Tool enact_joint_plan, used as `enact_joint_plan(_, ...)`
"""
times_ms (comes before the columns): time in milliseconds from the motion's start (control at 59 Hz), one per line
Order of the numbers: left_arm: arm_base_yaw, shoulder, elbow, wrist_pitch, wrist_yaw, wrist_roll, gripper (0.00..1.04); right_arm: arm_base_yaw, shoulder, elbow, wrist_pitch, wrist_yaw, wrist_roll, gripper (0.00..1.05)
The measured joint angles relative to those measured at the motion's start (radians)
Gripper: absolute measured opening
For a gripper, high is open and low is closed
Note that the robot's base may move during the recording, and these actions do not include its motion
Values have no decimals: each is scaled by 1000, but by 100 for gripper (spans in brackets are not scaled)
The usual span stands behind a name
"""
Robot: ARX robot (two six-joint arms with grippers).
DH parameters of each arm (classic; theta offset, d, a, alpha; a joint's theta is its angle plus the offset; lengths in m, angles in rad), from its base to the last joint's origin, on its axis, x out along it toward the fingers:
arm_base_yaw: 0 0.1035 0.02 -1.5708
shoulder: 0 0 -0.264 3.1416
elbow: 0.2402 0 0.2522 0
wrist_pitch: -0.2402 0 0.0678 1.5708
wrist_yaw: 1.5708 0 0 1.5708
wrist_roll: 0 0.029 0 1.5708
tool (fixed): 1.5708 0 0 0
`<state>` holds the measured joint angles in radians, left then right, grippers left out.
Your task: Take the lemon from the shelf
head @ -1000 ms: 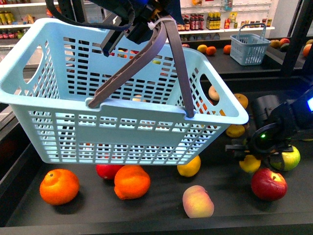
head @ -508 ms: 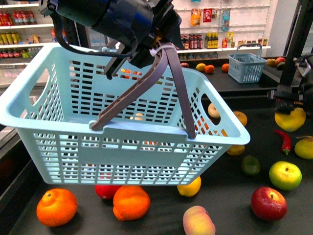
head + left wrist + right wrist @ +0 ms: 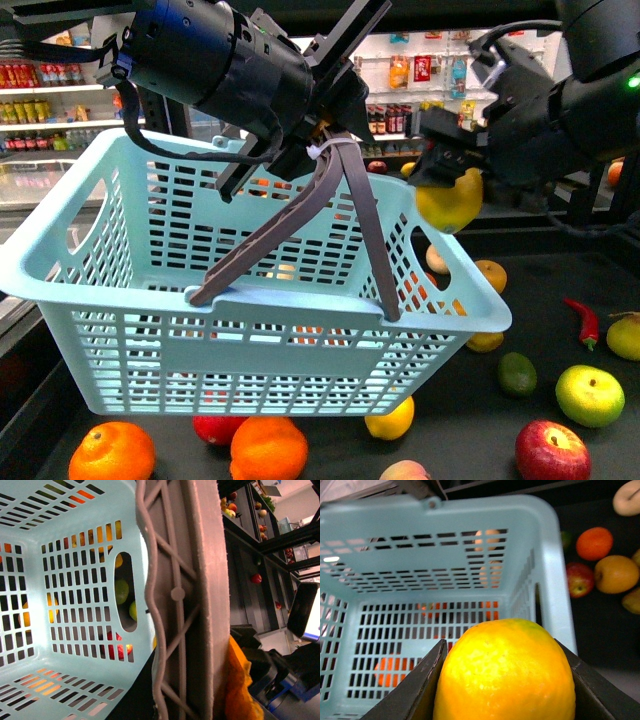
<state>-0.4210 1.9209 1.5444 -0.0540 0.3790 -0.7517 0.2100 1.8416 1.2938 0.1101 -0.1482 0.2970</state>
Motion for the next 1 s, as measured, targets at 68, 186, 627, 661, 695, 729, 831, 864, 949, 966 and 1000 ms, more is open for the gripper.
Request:
enact_joint_plan(68,0,0,0,0,0,0,15,22,11,0,0,10,2,55)
enact_joint_plan(186,0,0,0,0,-1,0,15,51,54,1,8,40,2,55)
enact_joint_plan(627,0,0,0,0,1,-1,15,63,135,1,125,67,12,99)
enact_joint_plan(661,0,0,0,0,0,-2,15,56,129,0,132,63,17,98)
enact_joint_plan(695,0,0,0,0,-1,-1,15,43,114,-5,146,65,18,97)
enact_joint_plan(729,0,0,0,0,-2,0,15,29,100,-13,156,73,18,97)
enact_joint_plan(831,0,0,0,0,-5,2,15,-31,42,-37,172,106,7,97)
enact_joint_plan(864,0,0,0,0,-5,2,15,-55,24,-42,171,119,5,97)
enact_joint_plan(949,0,0,0,0,-3,1,15,-130,-3,-55,170,146,-3,97)
enact_joint_plan(966,0,0,0,0,-3,1,15,-140,-3,-57,170,146,-3,97)
enact_joint_plan(1000,0,0,0,0,-2,1,15,-177,-2,-68,169,145,-6,97)
